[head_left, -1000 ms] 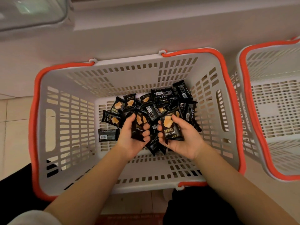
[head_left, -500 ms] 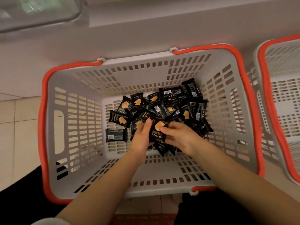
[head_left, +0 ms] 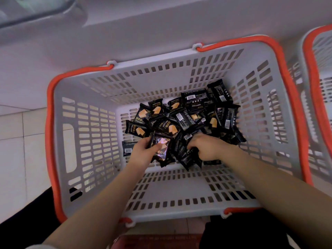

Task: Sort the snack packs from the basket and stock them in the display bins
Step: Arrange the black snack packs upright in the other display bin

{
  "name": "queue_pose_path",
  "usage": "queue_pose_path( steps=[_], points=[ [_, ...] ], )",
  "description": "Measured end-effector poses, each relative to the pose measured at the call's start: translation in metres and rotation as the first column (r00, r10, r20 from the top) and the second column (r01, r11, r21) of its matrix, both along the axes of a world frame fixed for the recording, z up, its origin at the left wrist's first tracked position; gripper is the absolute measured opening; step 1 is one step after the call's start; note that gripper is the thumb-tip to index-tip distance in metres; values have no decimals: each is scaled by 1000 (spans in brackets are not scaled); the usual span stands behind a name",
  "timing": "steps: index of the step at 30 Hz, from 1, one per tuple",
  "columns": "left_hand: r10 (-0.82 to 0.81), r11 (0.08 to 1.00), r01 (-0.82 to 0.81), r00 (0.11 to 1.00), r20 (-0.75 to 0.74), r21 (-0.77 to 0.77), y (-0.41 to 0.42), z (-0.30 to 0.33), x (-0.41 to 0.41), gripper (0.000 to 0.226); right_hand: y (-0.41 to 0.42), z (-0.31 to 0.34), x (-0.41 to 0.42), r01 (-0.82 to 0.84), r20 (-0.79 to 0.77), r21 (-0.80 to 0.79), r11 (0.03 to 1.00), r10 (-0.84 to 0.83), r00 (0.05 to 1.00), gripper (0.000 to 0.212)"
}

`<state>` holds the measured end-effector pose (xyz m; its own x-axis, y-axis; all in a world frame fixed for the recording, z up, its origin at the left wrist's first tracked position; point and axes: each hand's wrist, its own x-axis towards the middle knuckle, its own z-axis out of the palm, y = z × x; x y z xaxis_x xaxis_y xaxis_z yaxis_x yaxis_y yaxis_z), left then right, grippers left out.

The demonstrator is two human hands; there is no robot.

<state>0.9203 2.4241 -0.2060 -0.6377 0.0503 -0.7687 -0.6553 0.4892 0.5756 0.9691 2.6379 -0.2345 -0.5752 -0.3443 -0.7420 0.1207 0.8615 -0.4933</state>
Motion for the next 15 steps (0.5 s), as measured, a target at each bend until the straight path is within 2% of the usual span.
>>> queue_pose_path(
  steps=[2,4,6,8,10,12,15],
  points=[
    [-84,995,84,996,0,-45,-3,-3,1,30,5,0,4,-160,-48,20,987,161,986,59],
    [-131,989,132,991,18,-70,-5,-5,2,45,6,1,8,-319,-171,120,940,336,926,58],
    [-166,984,167,986,29,-57,-4,-4,2,48,6,3,11,-343,-275,199,918,389,879,46],
    [-194,980,194,981,16,-32,-2,-4,2,46,7,11,10,-225,-317,154,962,264,911,35],
    [-184,983,184,983,-9,-8,3,3,-1,44,12,27,7,46,-296,-29,999,-53,954,36],
    [-225,974,226,974,-33,28,7,14,-8,40,16,51,4,293,-258,-232,927,-349,901,37],
    [-464,878,472,880,-102,81,14,44,-20,31,20,95,2,358,-299,-384,851,-482,823,31]
  ],
)
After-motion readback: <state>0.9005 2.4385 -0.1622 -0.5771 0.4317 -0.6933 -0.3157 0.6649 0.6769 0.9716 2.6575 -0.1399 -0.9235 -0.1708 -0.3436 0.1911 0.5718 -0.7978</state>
